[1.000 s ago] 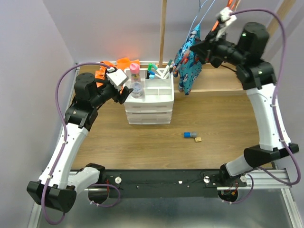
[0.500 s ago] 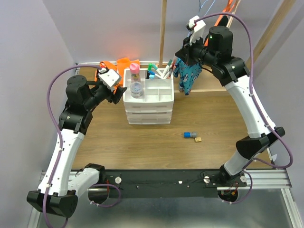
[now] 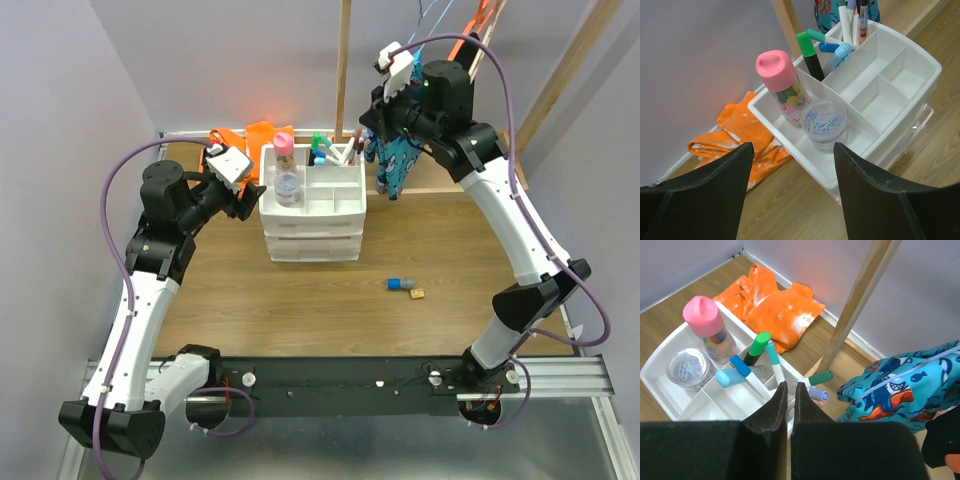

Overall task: Sort the stationery into containers
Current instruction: Place the pen in the storage box.

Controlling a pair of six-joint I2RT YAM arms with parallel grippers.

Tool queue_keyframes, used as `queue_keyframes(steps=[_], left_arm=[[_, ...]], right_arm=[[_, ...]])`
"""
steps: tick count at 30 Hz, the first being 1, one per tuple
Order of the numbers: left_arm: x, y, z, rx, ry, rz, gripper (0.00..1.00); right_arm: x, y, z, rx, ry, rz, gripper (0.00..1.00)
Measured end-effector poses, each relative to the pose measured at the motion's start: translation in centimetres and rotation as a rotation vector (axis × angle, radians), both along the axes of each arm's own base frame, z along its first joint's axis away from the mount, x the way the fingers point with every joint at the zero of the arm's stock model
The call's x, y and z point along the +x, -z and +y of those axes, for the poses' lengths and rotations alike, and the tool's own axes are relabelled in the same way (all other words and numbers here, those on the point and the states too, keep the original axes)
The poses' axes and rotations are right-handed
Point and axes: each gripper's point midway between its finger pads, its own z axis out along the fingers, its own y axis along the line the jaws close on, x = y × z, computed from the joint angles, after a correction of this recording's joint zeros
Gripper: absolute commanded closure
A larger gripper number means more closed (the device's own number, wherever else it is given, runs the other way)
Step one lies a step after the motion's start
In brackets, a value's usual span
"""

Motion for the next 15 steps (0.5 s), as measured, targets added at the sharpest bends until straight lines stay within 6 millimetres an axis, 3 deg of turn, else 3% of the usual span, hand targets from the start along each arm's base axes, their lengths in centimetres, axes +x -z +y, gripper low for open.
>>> queue_keyframes(steps=[10, 12, 14, 15], left_arm=[[0.0, 0.4, 0.0, -0.009, -0.002, 0.005, 0.26], [0.0, 0.4, 0.0, -0.011, -0.003, 0.005, 0.26], [0.0, 0.4, 0.0, -0.013, -0.003, 0.006, 0.26], [0.0, 0.4, 0.0, -0.013, -0.003, 0.005, 0.26]], right_arm=[[-0.3, 4.9, 1.1, -0.094, -0.027, 0.061, 0.99], [-0.2, 5.0, 1.4, -0.094, -0.029, 0.049, 0.91], [-0.4, 4.9, 1.4, -0.096, -0.029, 0.045, 0.71], [-0.5, 4.9, 1.3, -0.097, -0.027, 0.044, 0.66]])
